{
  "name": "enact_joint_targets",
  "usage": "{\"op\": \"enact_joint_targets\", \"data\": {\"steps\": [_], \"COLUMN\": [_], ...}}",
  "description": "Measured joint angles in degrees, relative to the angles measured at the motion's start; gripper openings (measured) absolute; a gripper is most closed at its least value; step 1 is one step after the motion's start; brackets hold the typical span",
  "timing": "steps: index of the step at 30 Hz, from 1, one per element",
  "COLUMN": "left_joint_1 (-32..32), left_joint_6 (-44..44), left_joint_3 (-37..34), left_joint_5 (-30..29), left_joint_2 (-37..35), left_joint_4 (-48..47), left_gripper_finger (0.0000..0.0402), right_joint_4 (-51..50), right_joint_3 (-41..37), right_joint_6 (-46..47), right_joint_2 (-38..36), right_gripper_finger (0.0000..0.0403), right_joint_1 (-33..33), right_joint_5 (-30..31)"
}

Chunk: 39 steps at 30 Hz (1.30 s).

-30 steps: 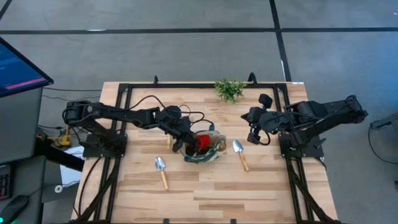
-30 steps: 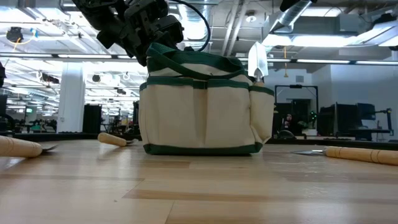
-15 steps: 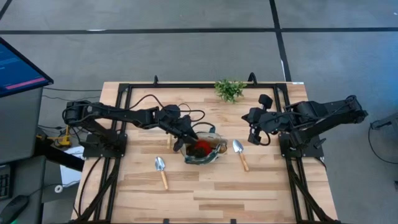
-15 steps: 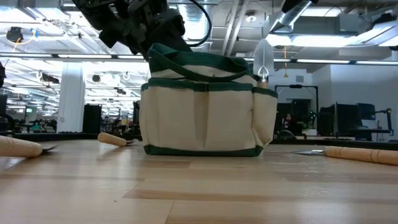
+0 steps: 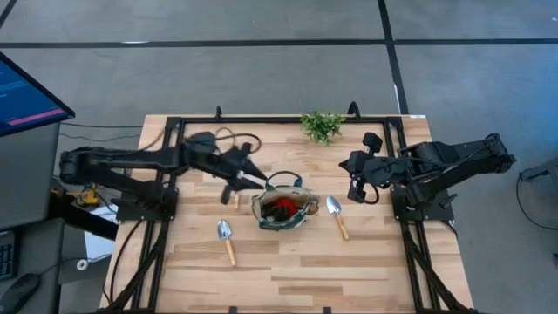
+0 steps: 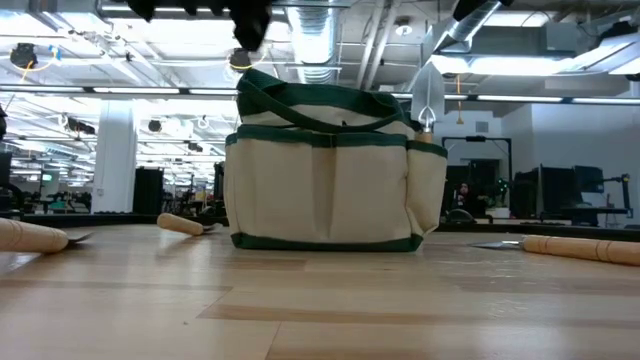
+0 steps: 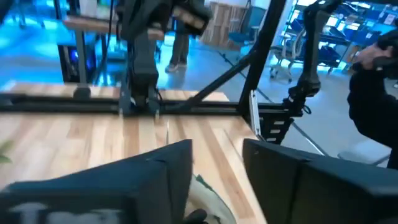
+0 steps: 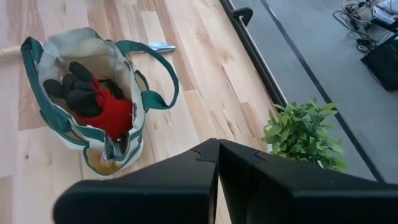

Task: Pick & Place Garden tools in Gardening bag
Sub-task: Put the brown trowel into the gardening bag

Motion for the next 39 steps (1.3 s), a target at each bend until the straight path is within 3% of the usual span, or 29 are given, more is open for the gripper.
{"op": "enact_joint_targets", "data": {"steps": [6,8,13,18,22,39], "left_joint_1": [-0.29,-0.44,-1.16,0.45,1.48,1.6], "left_joint_6": [0.63,0.62,0.14,-8.39,-12.98,-14.31], "left_joint_3": [-1.99,-3.72,-9.51,-17.34,-21.86,-22.99], "left_joint_5": [-0.17,-1.33,-11.5,-15.54,-18.46,-17.28], "left_joint_2": [-7.24,-9.24,-15.59,-20.85,-20.8,-19.95], "left_joint_4": [-2.22,-2.06,-1.87,-2.52,-2.45,-1.85], "left_gripper_finger": [0.0023,0.0008,0.0002,0.0001,0.0001,0.0001], "right_joint_4": [-0.02,-0.03,0.74,0.79,0.63,3.04], "right_joint_3": [0.0,0.04,0.11,0.04,0.02,0.02], "right_joint_6": [3.59,3.98,4.0,3.55,2.81,4.44], "right_joint_2": [0.02,0.73,2.68,5.52,7.51,8.1], "right_gripper_finger": [0.0003,0.0003,0.0003,0.0003,0.0001,0.0], "right_joint_1": [0.5,1.19,3.09,3.74,3.51,2.68], "right_joint_5": [-0.01,0.06,0.04,0.03,0.15,-4.63]}}
